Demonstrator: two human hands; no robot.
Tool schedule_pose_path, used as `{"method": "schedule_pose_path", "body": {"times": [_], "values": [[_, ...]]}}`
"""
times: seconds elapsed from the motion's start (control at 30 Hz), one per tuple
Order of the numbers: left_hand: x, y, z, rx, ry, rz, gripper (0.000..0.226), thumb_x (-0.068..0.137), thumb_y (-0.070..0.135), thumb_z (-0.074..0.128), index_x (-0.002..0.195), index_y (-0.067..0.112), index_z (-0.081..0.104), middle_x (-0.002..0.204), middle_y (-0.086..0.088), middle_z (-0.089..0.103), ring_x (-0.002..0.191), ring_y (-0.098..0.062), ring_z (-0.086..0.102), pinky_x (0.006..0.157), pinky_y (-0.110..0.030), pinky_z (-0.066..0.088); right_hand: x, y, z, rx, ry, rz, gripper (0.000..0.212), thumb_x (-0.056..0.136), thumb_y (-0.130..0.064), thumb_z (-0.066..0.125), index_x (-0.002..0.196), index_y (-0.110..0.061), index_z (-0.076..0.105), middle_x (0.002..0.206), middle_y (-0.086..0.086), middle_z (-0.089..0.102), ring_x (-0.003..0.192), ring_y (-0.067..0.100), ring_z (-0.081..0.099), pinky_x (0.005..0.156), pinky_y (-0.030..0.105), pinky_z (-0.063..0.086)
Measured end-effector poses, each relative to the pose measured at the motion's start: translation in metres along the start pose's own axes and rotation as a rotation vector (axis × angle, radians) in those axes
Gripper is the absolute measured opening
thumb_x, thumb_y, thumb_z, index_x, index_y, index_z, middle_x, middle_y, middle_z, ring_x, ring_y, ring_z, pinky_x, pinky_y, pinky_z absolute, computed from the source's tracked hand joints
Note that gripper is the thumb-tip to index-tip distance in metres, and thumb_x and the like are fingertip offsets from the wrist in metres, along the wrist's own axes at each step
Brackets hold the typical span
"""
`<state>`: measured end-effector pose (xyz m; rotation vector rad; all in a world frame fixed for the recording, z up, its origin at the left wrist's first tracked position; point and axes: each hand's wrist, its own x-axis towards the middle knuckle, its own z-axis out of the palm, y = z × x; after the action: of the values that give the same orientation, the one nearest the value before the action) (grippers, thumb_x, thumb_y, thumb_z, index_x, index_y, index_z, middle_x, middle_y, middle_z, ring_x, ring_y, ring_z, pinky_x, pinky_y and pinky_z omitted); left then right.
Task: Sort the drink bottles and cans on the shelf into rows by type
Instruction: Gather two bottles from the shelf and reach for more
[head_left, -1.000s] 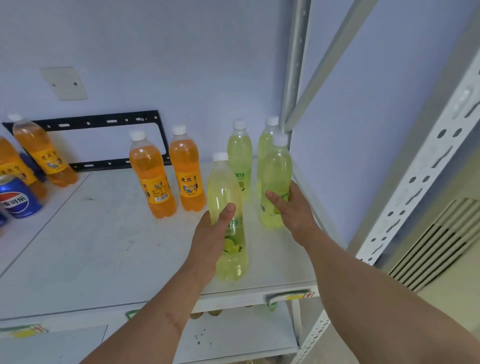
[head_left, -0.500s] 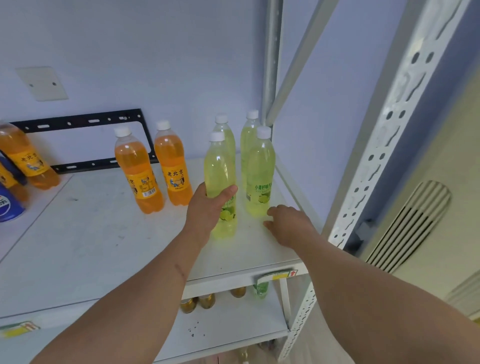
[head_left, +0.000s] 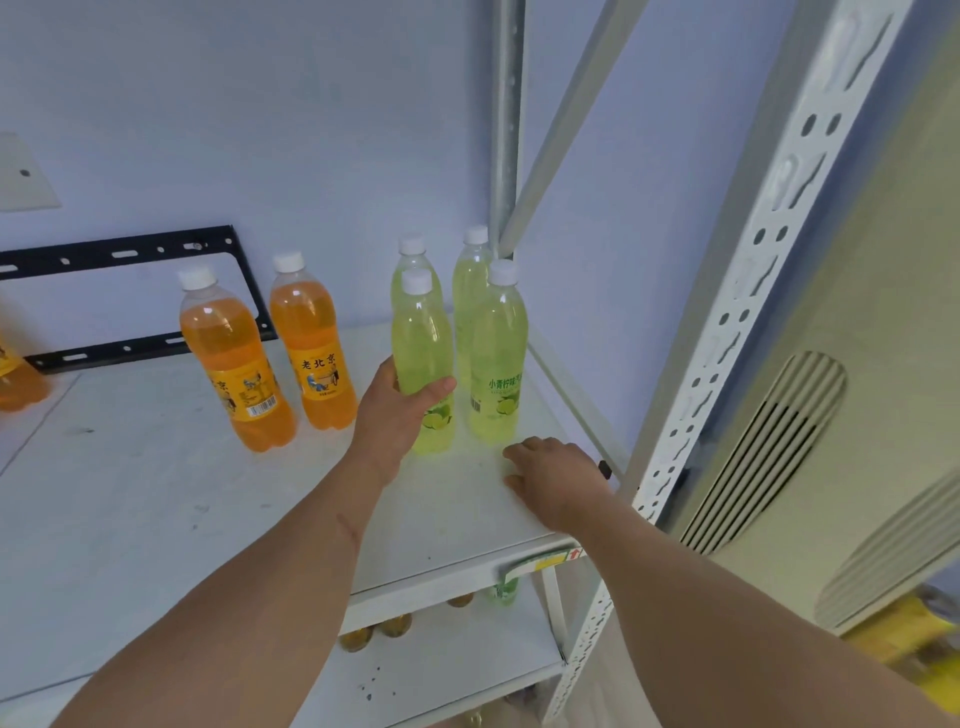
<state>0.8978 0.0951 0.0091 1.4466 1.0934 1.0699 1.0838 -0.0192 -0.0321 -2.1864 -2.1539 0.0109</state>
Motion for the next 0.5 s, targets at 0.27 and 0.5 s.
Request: {"method": "schedule_pose_path", "body": {"times": [0.27,0.5], "values": [[-0.015,-0.003,-0.015,0.347,0.023,-0.06,0.082,0.079,0.058,0.074,0.144,0.019,0.043,0.133,0.003,0.058,0.113,-0.017,0.059,0.089,-0.033,0.049,-0.001,-0.02,-0.015,0.003,-0.003,-0.015,0.037,0.1,-0.036,0.035,0.126,-0.017,0.054,0.123,0.006,0.056,0.111,0.028,0.051,0.091,0.038,0.039],[-0.119,-0.005,-0.081,1.426,0.06,0.295,0.042,0.098,0.046,0.046,0.125,0.018,0.064,0.121,-0.004,0.065,0.102,-0.027,0.062,0.081,-0.038,0.047,-0.018,-0.089,-0.037,-0.118,0.058,-0.236,0.033,0.102,-0.031,0.034,0.121,-0.015,0.055,0.119,0.006,0.056,0.108,0.026,0.053,0.086,0.038,0.04]]}}
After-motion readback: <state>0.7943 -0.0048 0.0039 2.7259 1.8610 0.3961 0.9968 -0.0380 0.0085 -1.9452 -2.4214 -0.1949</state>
